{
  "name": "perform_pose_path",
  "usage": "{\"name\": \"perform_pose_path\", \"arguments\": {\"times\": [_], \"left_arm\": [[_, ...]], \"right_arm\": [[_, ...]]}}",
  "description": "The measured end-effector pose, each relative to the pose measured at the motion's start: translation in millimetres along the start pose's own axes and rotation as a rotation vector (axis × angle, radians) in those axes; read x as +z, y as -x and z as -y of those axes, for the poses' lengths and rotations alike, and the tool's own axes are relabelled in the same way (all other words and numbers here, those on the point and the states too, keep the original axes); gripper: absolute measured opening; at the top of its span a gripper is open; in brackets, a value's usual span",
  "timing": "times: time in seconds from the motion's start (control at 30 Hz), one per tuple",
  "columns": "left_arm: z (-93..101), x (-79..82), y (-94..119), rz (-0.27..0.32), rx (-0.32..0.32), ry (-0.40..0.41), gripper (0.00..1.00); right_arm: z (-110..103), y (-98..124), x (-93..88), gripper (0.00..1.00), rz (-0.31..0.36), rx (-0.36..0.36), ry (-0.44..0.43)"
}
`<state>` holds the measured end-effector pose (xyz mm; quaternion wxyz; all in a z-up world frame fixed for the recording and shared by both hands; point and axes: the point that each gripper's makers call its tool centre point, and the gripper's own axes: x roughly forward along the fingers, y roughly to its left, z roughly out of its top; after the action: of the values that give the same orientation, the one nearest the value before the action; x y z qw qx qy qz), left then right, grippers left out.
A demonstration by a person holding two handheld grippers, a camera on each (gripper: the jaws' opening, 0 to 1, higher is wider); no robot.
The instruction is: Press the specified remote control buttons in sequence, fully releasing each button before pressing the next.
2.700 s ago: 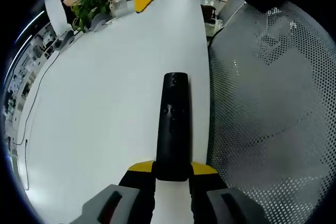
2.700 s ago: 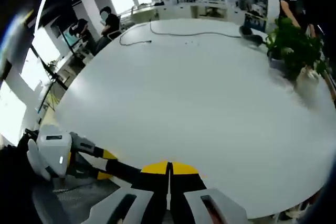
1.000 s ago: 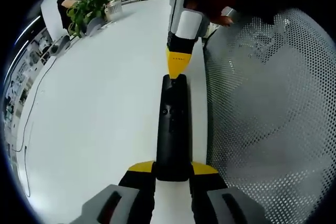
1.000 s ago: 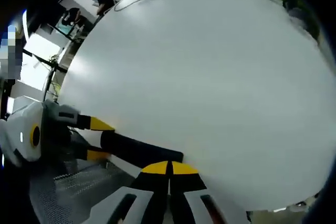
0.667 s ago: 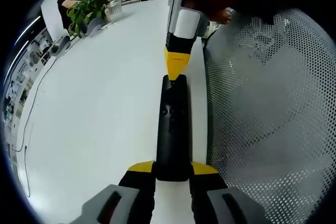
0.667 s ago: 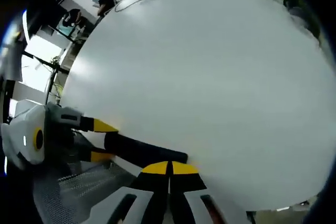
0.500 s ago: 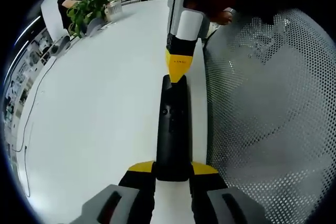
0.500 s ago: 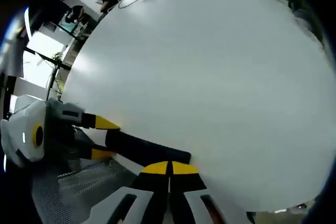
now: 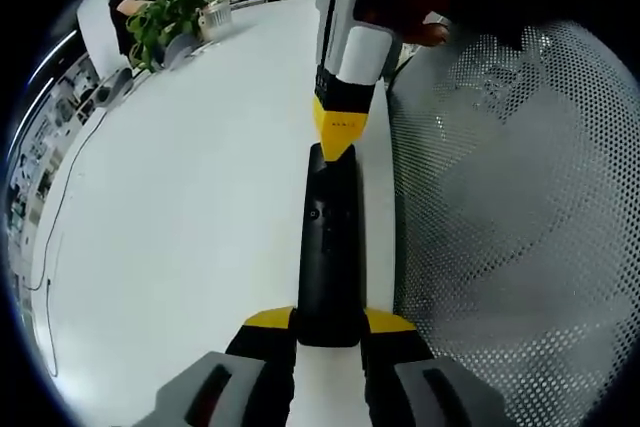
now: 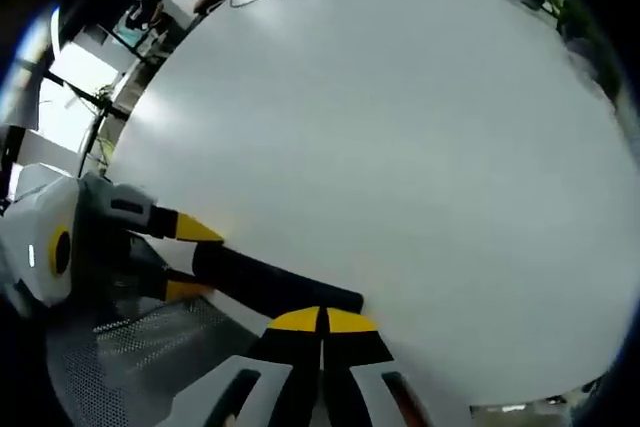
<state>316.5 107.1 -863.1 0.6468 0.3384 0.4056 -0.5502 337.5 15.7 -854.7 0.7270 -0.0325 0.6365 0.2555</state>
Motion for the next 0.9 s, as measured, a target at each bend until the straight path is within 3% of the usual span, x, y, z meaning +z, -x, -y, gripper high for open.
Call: {"name": "perform_pose_path", "arguments": {"times": [0.13, 0.2, 0.33, 0.37, 0.47, 0.7, 0.9], "left_arm": [[-0.2, 0.5, 0, 0.005, 0.001, 0.004, 0.24], [-0.3, 0.7, 0, 0.007, 0.002, 0.005, 0.24], [-0.2, 0.9, 0, 0.009, 0.003, 0.002, 0.24], [-0.2, 0.9, 0, 0.010, 0.003, 0.002, 0.24], [-0.2, 1.0, 0, 0.011, 0.004, 0.002, 0.24], [-0.4, 0.8, 0, 0.014, 0.003, 0.003, 0.24], [-0.4, 0.8, 0, 0.013, 0.003, 0.003, 0.24]], "right_arm": [[-1, -2, 0.7, 0.00, -0.033, -0.061, 0.058], [0, -1, 0.2, 0.00, -0.026, -0.059, 0.038], [1, 0, 1.0, 0.00, 0.030, 0.020, -0.050], [2, 1, 1.1, 0.00, 0.049, 0.045, -0.109], [2, 2, 0.1, 0.00, 0.033, 0.090, -0.225], [-5, 3, 6.0, 0.00, 0.060, 0.129, -0.226], [-12, 0, 1.7, 0.00, 0.030, 0.163, -0.227]]}}
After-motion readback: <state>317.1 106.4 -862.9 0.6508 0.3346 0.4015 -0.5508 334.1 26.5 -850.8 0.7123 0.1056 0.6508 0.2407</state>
